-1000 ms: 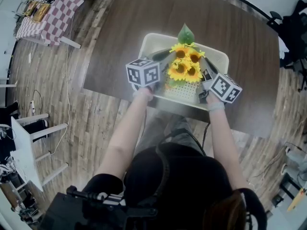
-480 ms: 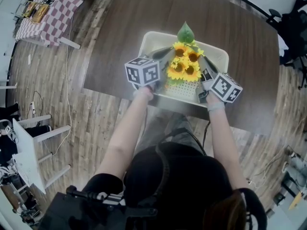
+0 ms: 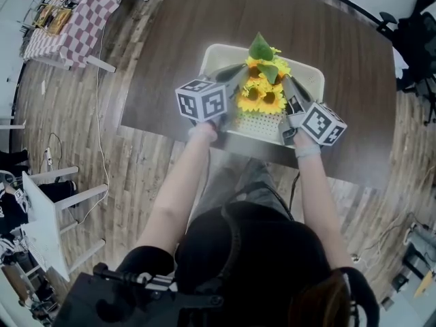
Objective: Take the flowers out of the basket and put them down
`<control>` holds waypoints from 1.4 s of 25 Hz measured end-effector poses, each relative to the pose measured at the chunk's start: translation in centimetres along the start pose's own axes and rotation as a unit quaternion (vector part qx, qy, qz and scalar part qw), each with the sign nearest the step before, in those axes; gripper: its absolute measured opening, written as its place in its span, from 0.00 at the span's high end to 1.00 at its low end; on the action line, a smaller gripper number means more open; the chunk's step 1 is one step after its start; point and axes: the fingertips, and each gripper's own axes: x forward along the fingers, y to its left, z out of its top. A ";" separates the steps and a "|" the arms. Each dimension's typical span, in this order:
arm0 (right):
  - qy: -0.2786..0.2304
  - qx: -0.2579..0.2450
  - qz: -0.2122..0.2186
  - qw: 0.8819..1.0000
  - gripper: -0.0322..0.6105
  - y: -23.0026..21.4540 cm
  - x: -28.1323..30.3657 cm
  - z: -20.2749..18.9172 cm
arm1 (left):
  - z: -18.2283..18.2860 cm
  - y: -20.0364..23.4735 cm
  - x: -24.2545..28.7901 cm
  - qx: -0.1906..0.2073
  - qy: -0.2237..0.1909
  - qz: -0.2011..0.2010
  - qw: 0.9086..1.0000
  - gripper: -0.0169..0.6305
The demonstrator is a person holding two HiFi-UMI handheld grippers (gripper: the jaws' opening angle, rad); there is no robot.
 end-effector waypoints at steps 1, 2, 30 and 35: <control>-0.002 -0.002 0.000 1.000 0.94 0.2 -0.1 0.1 | 0.3 -0.1 -0.2 0.003 -0.003 -0.001 1.000 0.98; -0.004 -0.004 0.000 1.000 0.94 0.4 -0.2 0.2 | 0.5 -0.3 -0.4 0.005 -0.007 -0.002 1.000 0.98; -0.073 -0.036 -0.003 0.997 0.94 4.2 -4.8 3.3 | 3.5 -5.8 -2.3 0.055 -0.056 -0.045 0.996 0.98; -0.091 -0.036 -0.002 0.995 0.94 4.9 -5.9 3.9 | 4.0 -7.1 -2.4 0.061 -0.060 -0.060 0.995 0.98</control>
